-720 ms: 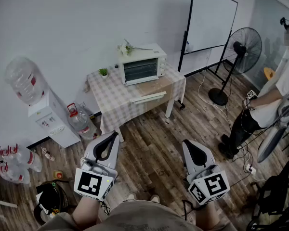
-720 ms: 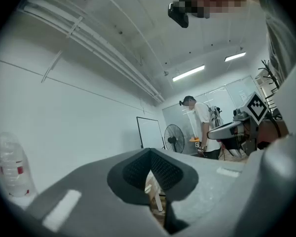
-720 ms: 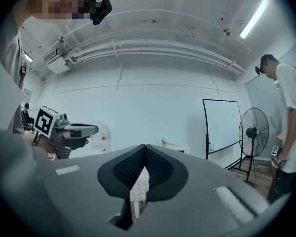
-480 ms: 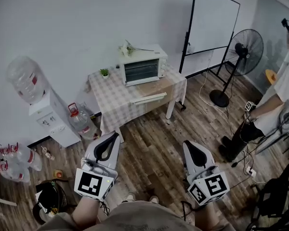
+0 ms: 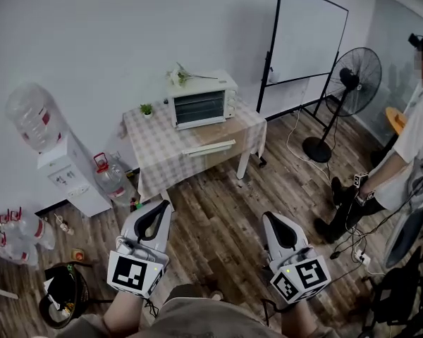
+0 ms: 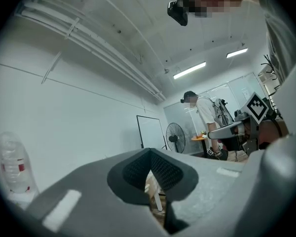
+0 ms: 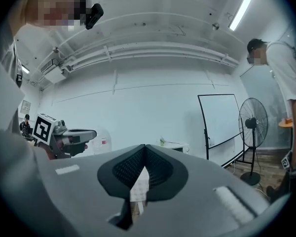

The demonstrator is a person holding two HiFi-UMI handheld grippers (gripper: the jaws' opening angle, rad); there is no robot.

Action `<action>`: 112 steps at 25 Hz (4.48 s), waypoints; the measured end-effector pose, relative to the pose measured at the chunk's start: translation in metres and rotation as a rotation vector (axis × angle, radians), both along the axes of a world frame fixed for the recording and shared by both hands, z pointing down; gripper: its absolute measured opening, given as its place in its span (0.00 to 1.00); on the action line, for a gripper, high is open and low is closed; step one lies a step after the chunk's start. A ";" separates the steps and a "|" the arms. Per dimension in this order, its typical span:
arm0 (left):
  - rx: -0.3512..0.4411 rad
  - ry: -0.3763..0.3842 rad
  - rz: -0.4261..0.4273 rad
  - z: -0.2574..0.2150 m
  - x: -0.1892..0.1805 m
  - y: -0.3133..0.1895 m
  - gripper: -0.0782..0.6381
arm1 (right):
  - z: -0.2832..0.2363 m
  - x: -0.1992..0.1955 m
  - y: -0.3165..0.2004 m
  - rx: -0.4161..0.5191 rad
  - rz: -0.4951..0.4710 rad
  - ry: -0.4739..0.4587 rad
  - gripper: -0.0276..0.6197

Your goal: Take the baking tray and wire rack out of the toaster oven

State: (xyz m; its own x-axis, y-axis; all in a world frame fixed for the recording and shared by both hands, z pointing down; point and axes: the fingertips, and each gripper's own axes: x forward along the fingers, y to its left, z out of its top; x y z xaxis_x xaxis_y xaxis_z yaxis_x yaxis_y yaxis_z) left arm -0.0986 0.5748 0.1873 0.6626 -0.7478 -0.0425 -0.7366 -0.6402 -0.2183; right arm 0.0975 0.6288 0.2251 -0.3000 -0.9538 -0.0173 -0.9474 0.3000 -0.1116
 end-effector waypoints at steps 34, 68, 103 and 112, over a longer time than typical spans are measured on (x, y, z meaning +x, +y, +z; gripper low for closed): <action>-0.317 0.425 0.021 0.051 0.023 -0.265 0.31 | 0.054 0.055 -0.250 -0.158 0.034 -0.480 0.34; -0.723 0.869 -0.055 0.178 0.054 -0.568 0.34 | 0.157 0.081 -0.580 -0.381 0.000 -0.875 0.33; -0.794 1.346 -0.329 0.306 0.075 -0.741 0.36 | 0.287 0.088 -0.811 -0.641 -0.129 -1.141 0.34; -0.811 1.397 -0.263 0.327 0.072 -0.768 0.37 | 0.302 0.075 -0.828 -0.551 -0.093 -1.287 0.35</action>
